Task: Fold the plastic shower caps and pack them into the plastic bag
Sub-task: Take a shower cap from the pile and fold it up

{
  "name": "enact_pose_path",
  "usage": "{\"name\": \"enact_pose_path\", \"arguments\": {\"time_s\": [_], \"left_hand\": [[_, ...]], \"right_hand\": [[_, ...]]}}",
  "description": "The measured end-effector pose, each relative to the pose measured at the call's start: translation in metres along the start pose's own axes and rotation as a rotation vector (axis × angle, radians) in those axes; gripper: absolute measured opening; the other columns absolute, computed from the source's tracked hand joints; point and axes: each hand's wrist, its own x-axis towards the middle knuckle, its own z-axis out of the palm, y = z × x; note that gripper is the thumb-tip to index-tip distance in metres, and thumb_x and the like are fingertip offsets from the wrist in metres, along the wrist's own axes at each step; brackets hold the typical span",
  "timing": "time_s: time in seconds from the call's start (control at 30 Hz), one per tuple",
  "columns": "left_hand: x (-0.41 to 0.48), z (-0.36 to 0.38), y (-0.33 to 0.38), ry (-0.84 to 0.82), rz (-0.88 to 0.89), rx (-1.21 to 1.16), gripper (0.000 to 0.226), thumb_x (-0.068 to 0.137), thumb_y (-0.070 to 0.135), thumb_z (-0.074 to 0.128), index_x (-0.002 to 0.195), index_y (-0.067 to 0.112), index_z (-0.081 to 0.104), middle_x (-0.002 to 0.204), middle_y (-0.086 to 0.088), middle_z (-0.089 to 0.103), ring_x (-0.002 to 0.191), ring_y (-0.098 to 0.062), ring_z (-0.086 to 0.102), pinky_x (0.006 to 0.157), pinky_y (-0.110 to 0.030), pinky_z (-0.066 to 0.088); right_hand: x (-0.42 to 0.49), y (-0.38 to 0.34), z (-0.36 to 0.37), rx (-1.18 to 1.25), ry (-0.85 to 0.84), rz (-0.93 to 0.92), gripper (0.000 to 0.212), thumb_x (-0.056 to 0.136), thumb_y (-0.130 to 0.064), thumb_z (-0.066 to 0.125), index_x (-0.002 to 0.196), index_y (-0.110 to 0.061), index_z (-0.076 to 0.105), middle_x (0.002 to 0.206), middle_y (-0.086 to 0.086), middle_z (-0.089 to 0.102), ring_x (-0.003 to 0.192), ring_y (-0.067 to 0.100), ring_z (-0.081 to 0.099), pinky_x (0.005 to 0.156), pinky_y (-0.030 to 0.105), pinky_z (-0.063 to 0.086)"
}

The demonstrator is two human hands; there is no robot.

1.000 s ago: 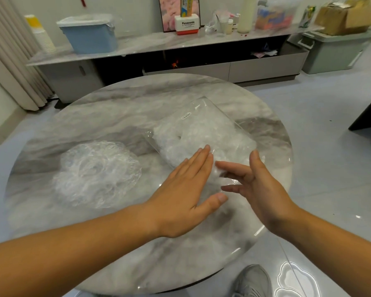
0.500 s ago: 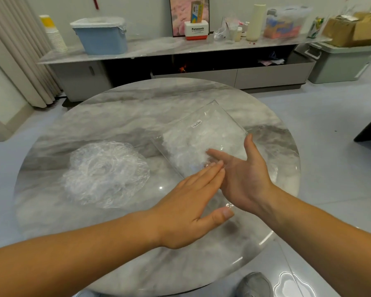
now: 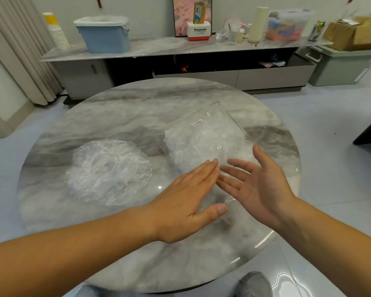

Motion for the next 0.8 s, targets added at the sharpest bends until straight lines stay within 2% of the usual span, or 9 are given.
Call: {"name": "enact_pose_path", "arguments": {"time_s": [0.2,0.3,0.5,0.8], "left_hand": [[-0.002,0.001,-0.001,-0.012,0.006,-0.014,0.085,0.094,0.07,0.02,0.16,0.025,-0.01,0.163,0.016,-0.026,0.144,0.01,-0.028,0.118,-0.015,-0.012],[-0.003,0.003,-0.002,-0.013,0.014,-0.029,0.086,0.093,0.071,0.018,0.16,0.025,-0.009,0.164,0.016,-0.024,0.145,0.008,-0.026,0.121,-0.02,-0.008],[-0.004,0.005,-0.008,-0.016,0.013,-0.029,0.084,0.095,0.07,0.021,0.16,0.026,-0.008,0.165,0.016,-0.02,0.146,0.007,-0.024,0.123,-0.021,-0.006],[-0.008,0.003,-0.016,-0.063,0.013,0.029,0.079,0.098,0.066,0.024,0.159,0.03,-0.012,0.162,0.018,-0.027,0.144,0.01,-0.028,0.124,-0.024,-0.008]], "right_hand": [[0.009,-0.003,0.013,0.079,-0.113,0.073,0.082,0.095,-0.069,0.041,0.134,0.001,0.054,0.125,0.023,0.068,0.118,0.037,0.066,0.111,0.048,0.043],[0.019,-0.003,0.024,0.118,-0.121,0.09,0.089,0.09,-0.074,0.042,0.135,0.002,0.053,0.127,0.021,0.068,0.122,0.037,0.064,0.113,0.048,0.041],[0.029,-0.013,0.037,0.176,-0.125,0.115,0.099,0.084,-0.079,0.047,0.14,0.004,0.05,0.139,0.021,0.06,0.132,0.036,0.055,0.114,0.05,0.039],[0.005,-0.008,0.003,0.151,-0.118,0.083,0.077,0.093,-0.063,0.053,0.139,-0.001,0.05,0.129,0.022,0.066,0.122,0.04,0.063,0.114,0.05,0.041]]}}
